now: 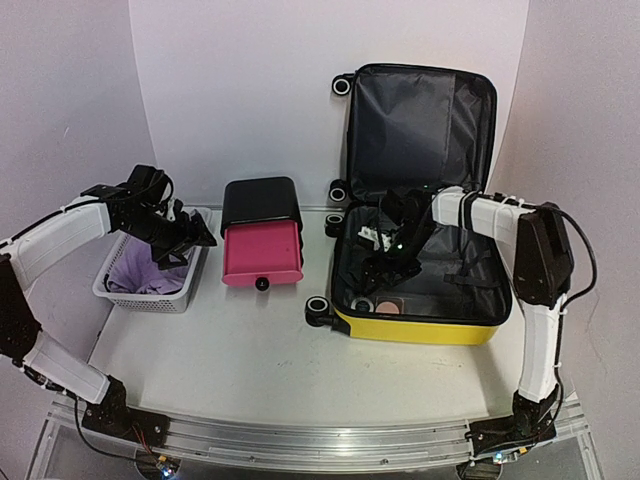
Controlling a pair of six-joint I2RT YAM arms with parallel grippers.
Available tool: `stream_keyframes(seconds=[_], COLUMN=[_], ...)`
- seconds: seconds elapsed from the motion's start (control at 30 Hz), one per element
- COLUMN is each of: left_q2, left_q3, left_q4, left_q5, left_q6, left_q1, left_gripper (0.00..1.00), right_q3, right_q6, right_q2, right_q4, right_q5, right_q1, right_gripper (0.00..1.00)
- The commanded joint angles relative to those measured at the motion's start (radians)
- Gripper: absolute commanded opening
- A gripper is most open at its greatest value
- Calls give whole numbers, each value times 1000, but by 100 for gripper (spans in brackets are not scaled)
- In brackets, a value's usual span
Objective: Open, take out, and arrange the luggage
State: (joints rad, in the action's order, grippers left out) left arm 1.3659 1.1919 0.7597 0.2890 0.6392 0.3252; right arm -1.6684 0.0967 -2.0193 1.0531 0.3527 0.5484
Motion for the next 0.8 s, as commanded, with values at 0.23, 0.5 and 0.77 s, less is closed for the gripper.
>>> stream_keyframes(seconds=[0.23, 0.5, 0.77], left_q2=[76, 90, 77], left_q3=[96, 116, 111], left_q4=[81, 84, 89], left_q5=[113, 124, 127], left_q6=[55, 50, 41], left_q1=[-7, -8, -7], left_gripper=[86, 86, 86], right_q3=[-89, -79, -98], right_q6=[-17, 90, 92], right_q2=[-116, -140, -182], right_q4=[-15, -15, -59], right_q5=[-128, -204, -217], right_q1=[78, 147, 163], right_gripper=[95, 91, 81])
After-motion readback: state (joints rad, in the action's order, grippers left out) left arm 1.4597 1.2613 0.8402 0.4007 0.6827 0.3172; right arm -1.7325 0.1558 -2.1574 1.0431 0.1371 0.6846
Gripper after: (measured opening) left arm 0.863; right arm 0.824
